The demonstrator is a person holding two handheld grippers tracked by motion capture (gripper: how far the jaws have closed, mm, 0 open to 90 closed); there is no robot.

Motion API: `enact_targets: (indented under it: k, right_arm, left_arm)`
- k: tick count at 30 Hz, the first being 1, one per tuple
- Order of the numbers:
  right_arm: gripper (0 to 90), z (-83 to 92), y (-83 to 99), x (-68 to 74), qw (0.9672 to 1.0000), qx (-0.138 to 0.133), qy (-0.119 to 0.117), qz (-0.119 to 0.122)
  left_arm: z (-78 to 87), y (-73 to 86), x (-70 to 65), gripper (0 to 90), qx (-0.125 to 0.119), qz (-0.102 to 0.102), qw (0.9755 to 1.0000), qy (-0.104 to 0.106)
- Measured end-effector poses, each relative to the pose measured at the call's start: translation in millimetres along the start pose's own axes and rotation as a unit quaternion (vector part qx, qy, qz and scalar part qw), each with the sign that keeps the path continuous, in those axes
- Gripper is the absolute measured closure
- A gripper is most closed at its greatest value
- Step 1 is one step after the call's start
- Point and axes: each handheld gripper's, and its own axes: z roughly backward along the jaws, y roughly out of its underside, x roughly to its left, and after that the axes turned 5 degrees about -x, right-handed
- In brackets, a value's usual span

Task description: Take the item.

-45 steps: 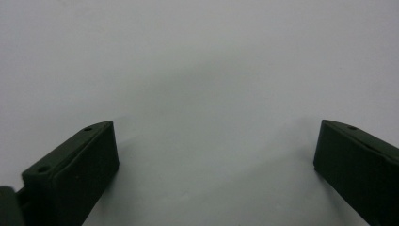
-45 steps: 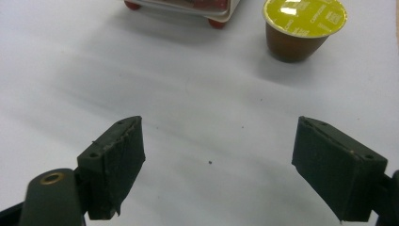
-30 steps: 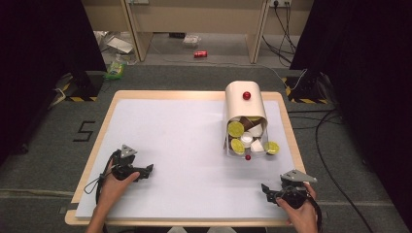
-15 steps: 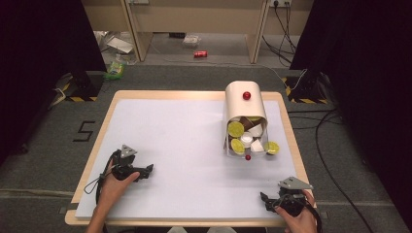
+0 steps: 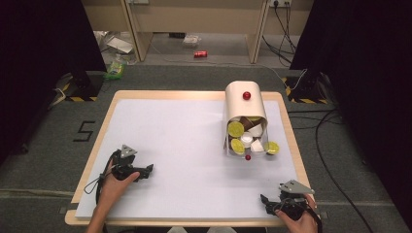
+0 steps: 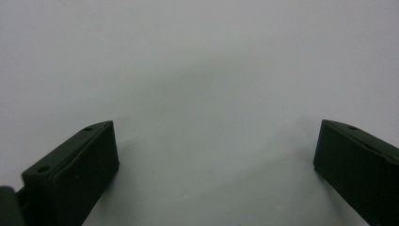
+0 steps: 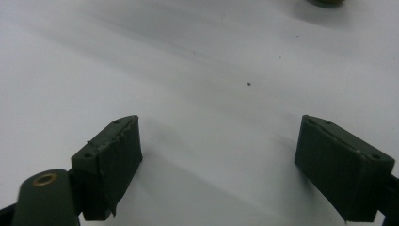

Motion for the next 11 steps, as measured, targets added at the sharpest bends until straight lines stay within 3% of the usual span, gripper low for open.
enact_targets:
  k: [11]
  right_arm:
    - [15.4,-0.1,-0.1,-0.3,1.0000,0.001,-0.001,0.000]
  left_arm:
    - [0.0,0.0,0.0,0.0,0.000,0.000,1.0000,0.000]
